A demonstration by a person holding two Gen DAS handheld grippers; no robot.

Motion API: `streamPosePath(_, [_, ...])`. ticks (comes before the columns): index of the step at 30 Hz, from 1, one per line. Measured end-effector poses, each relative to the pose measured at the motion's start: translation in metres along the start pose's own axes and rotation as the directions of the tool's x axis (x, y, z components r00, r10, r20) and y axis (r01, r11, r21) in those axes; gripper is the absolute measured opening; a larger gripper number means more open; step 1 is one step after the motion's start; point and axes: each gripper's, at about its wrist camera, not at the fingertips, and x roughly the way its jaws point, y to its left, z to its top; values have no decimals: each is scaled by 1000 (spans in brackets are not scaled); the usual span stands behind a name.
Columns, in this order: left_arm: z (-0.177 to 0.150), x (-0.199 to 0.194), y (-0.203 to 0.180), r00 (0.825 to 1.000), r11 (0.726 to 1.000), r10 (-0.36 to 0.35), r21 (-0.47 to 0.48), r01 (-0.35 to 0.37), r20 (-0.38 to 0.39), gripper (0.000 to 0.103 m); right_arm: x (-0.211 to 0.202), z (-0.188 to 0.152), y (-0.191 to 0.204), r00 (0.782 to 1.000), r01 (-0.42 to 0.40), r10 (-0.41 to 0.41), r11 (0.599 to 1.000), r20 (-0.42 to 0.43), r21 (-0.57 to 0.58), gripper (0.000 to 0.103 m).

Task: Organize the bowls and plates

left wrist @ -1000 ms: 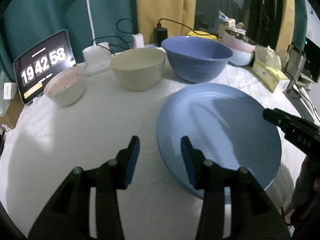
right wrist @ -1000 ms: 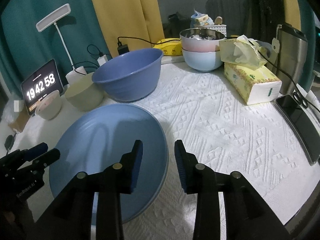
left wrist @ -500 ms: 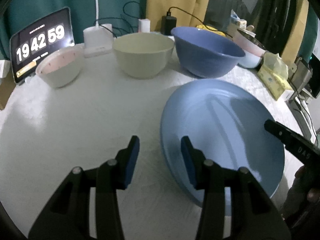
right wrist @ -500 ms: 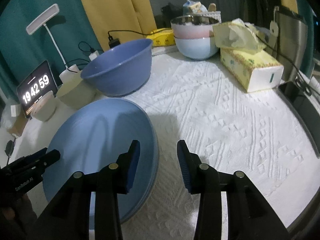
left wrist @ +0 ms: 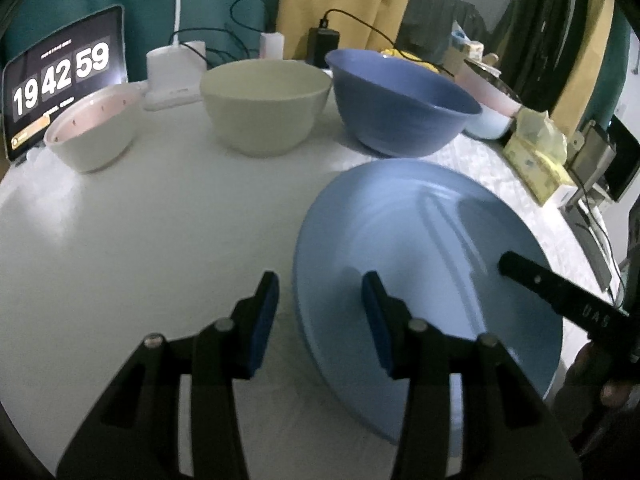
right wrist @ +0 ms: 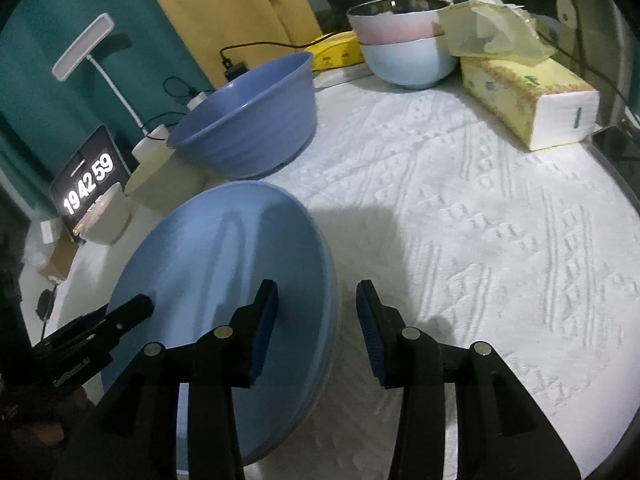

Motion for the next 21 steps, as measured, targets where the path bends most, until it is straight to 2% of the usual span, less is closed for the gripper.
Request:
streamPosePath(4, [0,-1,-11,1000,999,3,47,-3,-5,44,2,-1,4,1000,-21,21,1000,-9,-9,43])
streamPosePath(21, [-6,-11,-7,1000,998,15,61,-15,-2,43,-7,-5,17,1000,6,-6,1000,6,-20,44])
